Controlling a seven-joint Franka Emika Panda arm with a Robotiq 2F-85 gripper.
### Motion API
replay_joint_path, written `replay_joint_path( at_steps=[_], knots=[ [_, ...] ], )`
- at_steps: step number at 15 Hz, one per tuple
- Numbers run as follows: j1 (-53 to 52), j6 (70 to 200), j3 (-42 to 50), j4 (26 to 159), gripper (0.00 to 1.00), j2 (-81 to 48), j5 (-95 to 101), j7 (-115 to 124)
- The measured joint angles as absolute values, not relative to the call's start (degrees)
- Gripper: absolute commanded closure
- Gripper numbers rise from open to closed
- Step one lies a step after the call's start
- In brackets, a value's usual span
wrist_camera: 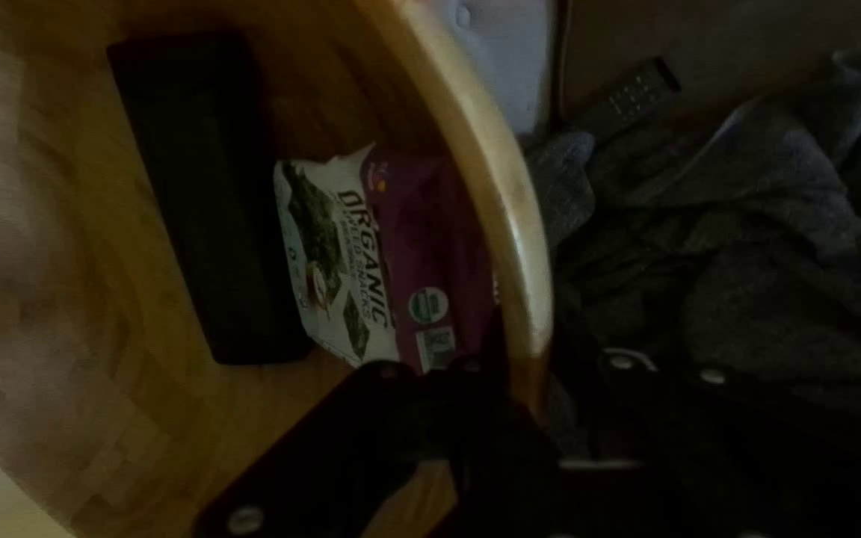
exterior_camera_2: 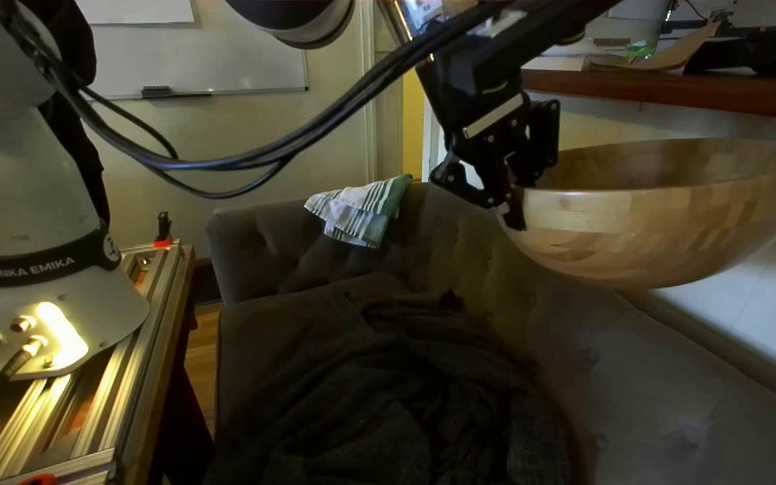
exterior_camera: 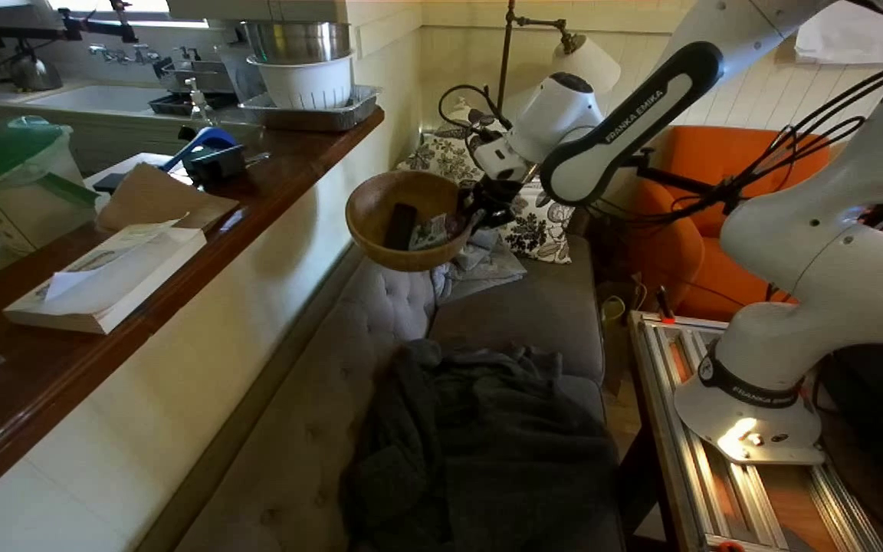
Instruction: Pick up the bowl and put it on the shelf
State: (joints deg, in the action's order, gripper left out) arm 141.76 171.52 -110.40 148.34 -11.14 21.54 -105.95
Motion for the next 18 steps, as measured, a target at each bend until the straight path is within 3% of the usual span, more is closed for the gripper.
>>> replay_joint_path(
  at_steps=[5, 9, 17, 18],
  knots=[
    [141.47, 167.84, -108.39, 143.53, 0.96, -15.63, 34.20, -105.94],
    [141.17, 155.16, -110.12, 139.62, 0.96, -25.00, 38.83, -106.90],
    [140.43, 127.88, -123.98, 133.99, 0.96, -45.82, 31.86, -102.02],
    [140.12, 125.76, -125.95, 133.16, 0.82, -47.41, 30.83, -99.75]
  ],
)
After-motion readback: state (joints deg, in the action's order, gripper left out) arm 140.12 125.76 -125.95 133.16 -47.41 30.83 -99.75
